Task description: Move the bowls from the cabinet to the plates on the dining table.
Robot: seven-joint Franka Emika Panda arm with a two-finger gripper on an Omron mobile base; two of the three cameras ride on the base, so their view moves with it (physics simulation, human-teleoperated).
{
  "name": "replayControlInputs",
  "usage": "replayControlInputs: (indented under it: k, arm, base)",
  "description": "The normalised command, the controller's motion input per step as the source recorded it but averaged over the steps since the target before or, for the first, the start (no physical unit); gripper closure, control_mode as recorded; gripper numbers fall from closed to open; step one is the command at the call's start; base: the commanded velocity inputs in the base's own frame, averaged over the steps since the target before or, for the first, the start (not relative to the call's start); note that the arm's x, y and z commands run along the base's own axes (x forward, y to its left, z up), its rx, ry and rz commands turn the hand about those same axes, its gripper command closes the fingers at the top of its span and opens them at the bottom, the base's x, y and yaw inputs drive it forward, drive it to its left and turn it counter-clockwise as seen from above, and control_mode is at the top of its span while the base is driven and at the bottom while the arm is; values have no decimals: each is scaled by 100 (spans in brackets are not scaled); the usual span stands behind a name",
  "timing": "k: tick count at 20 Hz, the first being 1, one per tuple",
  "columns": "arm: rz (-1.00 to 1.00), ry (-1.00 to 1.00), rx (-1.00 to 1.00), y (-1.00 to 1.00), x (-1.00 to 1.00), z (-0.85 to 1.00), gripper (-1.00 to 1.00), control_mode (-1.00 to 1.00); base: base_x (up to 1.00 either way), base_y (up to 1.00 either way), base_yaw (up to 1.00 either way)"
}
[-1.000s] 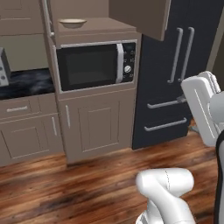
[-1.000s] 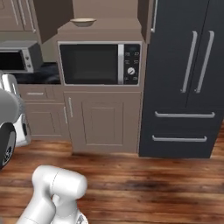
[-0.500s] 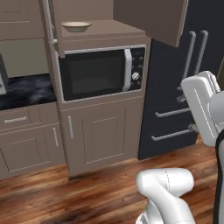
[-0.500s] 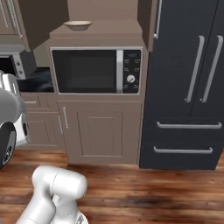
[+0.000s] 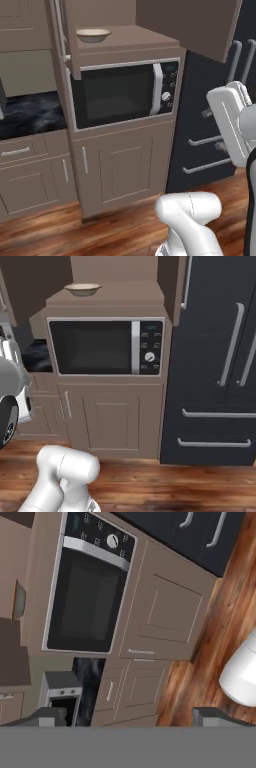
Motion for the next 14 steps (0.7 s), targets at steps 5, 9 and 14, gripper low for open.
replayControlInputs:
  k: [5, 9, 14]
  arm:
    - [0, 0, 0, 0, 0, 0, -100, 100]
    - [0, 0, 0, 0, 0, 0, -100, 100]
    - [0, 0, 0, 0, 0, 0, -100, 100]
  base:
    - [62, 6, -2]
    - [62, 6, -2]
    - [62, 5, -2]
